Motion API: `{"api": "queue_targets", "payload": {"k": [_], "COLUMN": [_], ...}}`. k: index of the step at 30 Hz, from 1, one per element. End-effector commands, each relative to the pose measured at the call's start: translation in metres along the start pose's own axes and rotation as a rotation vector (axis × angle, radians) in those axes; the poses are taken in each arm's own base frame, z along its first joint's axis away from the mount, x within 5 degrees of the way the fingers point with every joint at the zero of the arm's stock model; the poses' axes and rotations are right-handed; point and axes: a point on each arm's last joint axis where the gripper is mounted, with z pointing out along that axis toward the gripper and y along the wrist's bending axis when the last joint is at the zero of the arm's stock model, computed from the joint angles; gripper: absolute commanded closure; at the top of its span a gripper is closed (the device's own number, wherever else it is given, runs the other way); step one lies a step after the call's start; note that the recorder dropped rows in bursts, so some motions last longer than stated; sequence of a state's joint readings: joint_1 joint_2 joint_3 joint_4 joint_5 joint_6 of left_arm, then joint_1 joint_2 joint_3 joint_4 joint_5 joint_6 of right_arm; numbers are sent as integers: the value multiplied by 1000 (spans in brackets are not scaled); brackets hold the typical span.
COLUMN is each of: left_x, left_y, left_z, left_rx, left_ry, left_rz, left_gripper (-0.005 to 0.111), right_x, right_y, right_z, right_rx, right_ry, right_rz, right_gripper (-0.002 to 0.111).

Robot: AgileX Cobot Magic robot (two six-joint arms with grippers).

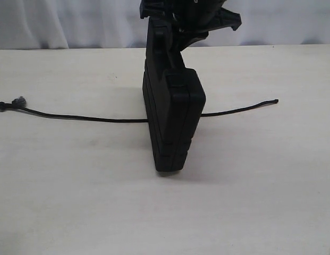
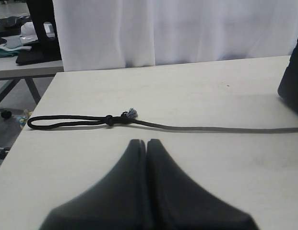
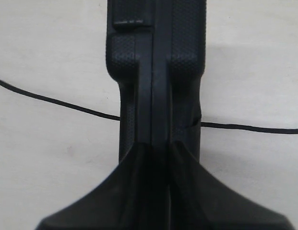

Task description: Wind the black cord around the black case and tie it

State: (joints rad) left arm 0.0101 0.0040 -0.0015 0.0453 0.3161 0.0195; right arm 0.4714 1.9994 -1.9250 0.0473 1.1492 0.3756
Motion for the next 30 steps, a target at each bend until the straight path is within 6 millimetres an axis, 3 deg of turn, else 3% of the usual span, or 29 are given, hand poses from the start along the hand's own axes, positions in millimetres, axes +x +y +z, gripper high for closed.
{"api": "queue_targets", "payload": {"k": [1,9,11,14,17,20,22,25,30], "left_x": [0,-1,-9,-32,-48,-63,-70,-99,-141], "left_y": [0,0,0,1,7,11,6,-7,-23], "left_z": [0,0,-1,-6,-15,-27,-31,-40,-22], "left_rx": [6,5,-2,24,8,118,187,294,454], "left_ry": [-10,-12,-101,-361,-573,-790,-822,-862,-794], "left_rz": [-10,-2,46,-196,-301,-607,-566,-378,-236], "left_gripper": [107,107,107,107,107,107,107,107,107], "right_x": [11,10,9,9,9,10,10,10,9], "right_y": [-11,-11,-10,-10,-10,-10,-10,-10,-10], "right_z": [29,29,30,30,30,30,30,30,30], "right_rx": [85,80,77,77,77,79,78,78,76], "right_ry": [132,119,113,112,112,116,114,114,109], "right_rz": [-26,-27,-27,-27,-27,-27,-27,-27,-27], "right_gripper": [104,104,104,104,104,104,104,104,104]}}
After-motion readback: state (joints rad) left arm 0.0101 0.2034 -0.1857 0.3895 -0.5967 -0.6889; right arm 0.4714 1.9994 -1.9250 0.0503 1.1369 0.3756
